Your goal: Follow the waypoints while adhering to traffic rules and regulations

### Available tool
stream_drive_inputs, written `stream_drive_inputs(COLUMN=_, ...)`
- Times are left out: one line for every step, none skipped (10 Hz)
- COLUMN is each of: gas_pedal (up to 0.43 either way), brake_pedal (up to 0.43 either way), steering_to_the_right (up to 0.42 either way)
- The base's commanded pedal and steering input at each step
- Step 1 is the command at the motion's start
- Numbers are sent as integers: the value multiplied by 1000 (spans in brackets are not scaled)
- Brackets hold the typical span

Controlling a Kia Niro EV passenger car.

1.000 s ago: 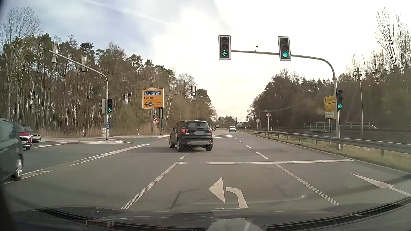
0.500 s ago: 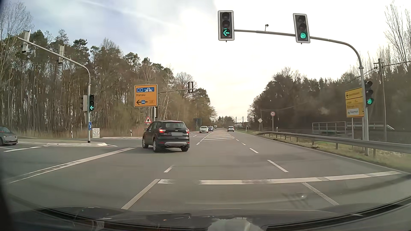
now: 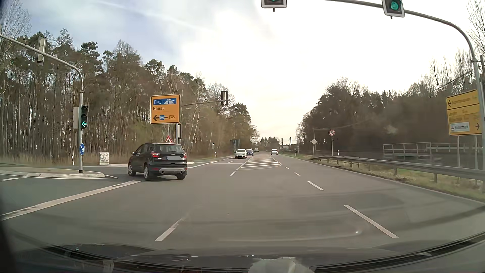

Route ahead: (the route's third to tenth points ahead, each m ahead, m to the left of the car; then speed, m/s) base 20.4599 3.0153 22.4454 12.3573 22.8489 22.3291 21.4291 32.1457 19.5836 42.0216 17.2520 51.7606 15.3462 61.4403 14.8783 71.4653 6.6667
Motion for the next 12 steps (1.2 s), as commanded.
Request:
stream_drive_inputs(gas_pedal=118, brake_pedal=0, steering_to_the_right=-66)
stream_drive_inputs(gas_pedal=118, brake_pedal=0, steering_to_the_right=-80)
stream_drive_inputs(gas_pedal=118, brake_pedal=0, steering_to_the_right=-97)
stream_drive_inputs(gas_pedal=118, brake_pedal=0, steering_to_the_right=-113)
stream_drive_inputs(gas_pedal=118, brake_pedal=0, steering_to_the_right=-124)
stream_drive_inputs(gas_pedal=118, brake_pedal=0, steering_to_the_right=-135)
stream_drive_inputs(gas_pedal=118, brake_pedal=0, steering_to_the_right=-147)
stream_drive_inputs(gas_pedal=118, brake_pedal=0, steering_to_the_right=-158)
stream_drive_inputs(gas_pedal=118, brake_pedal=0, steering_to_the_right=-175)
stream_drive_inputs(gas_pedal=118, brake_pedal=0, steering_to_the_right=-196)
stream_drive_inputs(gas_pedal=118, brake_pedal=0, steering_to_the_right=-209)
stream_drive_inputs(gas_pedal=118, brake_pedal=0, steering_to_the_right=-227)
